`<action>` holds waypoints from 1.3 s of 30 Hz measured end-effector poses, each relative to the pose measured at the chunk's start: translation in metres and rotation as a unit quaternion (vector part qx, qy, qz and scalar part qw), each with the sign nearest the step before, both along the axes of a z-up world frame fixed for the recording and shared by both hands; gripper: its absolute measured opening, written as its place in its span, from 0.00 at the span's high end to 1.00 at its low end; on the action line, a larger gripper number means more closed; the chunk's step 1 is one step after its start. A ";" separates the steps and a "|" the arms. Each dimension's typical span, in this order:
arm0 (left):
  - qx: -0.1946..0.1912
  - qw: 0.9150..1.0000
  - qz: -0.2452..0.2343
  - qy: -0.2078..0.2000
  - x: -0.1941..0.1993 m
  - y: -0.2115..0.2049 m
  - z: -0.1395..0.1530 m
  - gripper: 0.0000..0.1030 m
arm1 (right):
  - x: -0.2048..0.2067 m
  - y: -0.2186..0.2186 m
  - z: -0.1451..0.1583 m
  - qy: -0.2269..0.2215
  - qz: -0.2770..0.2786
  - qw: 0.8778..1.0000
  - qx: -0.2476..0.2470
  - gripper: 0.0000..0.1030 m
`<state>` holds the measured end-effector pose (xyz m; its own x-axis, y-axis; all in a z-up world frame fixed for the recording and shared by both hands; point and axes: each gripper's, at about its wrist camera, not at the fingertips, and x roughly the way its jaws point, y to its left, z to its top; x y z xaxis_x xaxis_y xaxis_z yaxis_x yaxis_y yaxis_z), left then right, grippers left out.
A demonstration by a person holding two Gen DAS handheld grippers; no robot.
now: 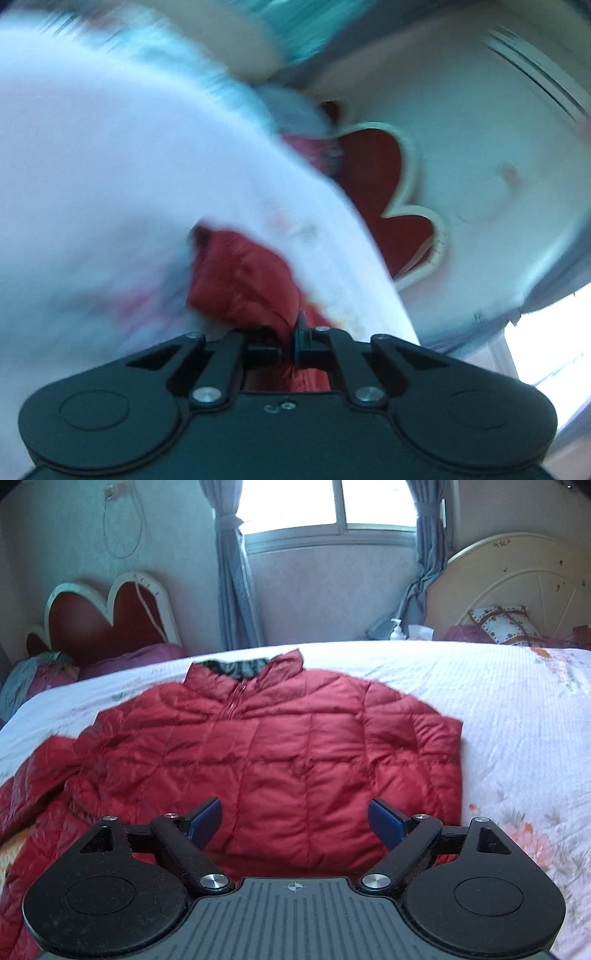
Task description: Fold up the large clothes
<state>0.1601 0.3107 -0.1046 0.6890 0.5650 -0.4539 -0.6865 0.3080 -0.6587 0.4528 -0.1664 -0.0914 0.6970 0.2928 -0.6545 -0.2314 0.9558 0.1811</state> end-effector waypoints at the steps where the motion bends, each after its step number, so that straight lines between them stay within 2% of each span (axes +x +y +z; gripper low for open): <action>1: 0.025 1.000 -0.019 0.005 0.011 -0.006 0.011 0.95 | 0.003 -0.002 0.002 -0.003 -0.006 1.000 0.003 0.16; 3: 0.071 0.995 -0.065 0.008 0.039 -0.023 0.032 0.95 | 0.007 -0.007 0.006 -0.008 -0.017 1.000 0.010 0.16; 5: 0.102 0.987 -0.122 0.015 0.072 -0.043 0.048 0.95 | 0.010 -0.013 0.009 -0.015 -0.030 0.999 0.012 0.16; 8: 0.139 0.963 -0.231 0.023 0.132 -0.093 0.063 0.95 | 0.015 -0.023 0.012 -0.020 -0.054 0.998 0.015 0.16; 10: 0.156 0.939 -0.303 0.033 0.167 -0.129 0.068 0.95 | 0.019 -0.031 0.012 -0.018 -0.069 0.997 0.020 0.16; 14: 0.192 0.874 -0.440 0.074 0.238 -0.233 0.057 0.95 | 0.020 -0.047 0.014 -0.018 -0.089 0.995 0.032 0.16; 18: 0.202 0.814 -0.533 0.109 0.283 -0.312 0.034 0.95 | 0.017 -0.067 0.015 -0.017 -0.113 0.993 0.042 0.16; 20: 0.203 0.792 -0.564 0.118 0.303 -0.328 0.020 0.95 | 0.015 -0.080 0.014 -0.015 -0.127 0.990 0.049 0.16; 23: 0.205 0.770 -0.593 0.120 0.312 -0.356 0.005 0.95 | 0.011 -0.102 0.013 -0.013 -0.150 0.987 0.061 0.16; 30: 0.216 0.730 -0.635 0.132 0.326 -0.392 -0.002 0.95 | 0.000 -0.144 0.009 0.001 -0.186 0.979 0.088 0.16; 32: 0.219 0.714 -0.649 0.147 0.328 -0.403 -0.010 0.76 | -0.003 -0.151 0.009 0.005 -0.186 0.977 0.102 0.16; 34: 0.218 0.698 -0.668 0.137 0.324 -0.411 -0.010 0.25 | -0.004 -0.153 0.009 0.004 -0.183 0.976 0.115 0.16; 35: 0.222 0.700 -0.667 0.125 0.314 -0.411 -0.004 0.21 | -0.003 -0.151 0.010 0.004 -0.175 0.977 0.122 0.16; 36: 0.225 0.703 -0.665 0.115 0.303 -0.406 0.004 0.27 | 0.000 -0.147 0.010 0.005 -0.165 0.978 0.130 0.16; 37: 0.221 0.709 -0.661 0.108 0.296 -0.396 0.010 0.43 | 0.002 -0.143 0.010 0.005 -0.156 0.979 0.134 0.16; 38: 0.209 0.724 -0.649 0.101 0.288 -0.380 0.015 0.50 | 0.005 -0.138 0.010 0.009 -0.145 0.979 0.140 0.16; 39: 0.199 0.745 -0.630 0.094 0.281 -0.360 0.021 0.56 | 0.009 -0.133 0.008 0.016 -0.134 0.979 0.150 0.16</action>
<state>0.4409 -0.0491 -0.0837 0.7314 -0.3610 -0.5785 0.2445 0.9308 -0.2717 0.4618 -0.2993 -0.0839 0.7558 0.2856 -0.5892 0.0299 0.8839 0.4668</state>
